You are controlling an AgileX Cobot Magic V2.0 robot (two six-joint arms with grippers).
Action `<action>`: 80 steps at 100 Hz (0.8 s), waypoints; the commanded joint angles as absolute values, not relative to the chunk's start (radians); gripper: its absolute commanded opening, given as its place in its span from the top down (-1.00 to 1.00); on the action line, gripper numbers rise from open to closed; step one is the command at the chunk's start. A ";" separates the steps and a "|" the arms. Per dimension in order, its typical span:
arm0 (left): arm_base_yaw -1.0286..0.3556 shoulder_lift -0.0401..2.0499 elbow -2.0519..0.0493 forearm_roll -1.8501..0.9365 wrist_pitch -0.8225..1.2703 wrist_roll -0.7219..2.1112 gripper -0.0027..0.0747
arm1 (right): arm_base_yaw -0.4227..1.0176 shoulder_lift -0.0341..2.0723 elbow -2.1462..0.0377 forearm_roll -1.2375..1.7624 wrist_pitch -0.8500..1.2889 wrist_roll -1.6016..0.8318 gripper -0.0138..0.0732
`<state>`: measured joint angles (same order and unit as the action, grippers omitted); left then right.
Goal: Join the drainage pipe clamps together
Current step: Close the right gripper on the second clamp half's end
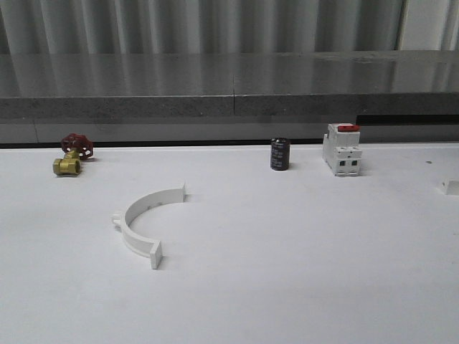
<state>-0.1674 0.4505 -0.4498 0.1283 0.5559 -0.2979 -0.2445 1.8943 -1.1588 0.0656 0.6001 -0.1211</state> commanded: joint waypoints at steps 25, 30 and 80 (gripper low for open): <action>-0.166 0.455 -0.477 0.133 0.481 -0.296 0.98 | -0.248 1.852 -1.189 0.086 0.580 -0.132 -0.24; -0.166 0.455 -0.477 0.133 0.481 -0.296 0.98 | -0.248 1.852 -1.189 0.096 0.580 -0.132 -0.10; -0.166 0.455 -0.477 0.133 0.481 -0.296 0.98 | -0.249 1.852 -1.189 0.107 0.586 -0.132 0.47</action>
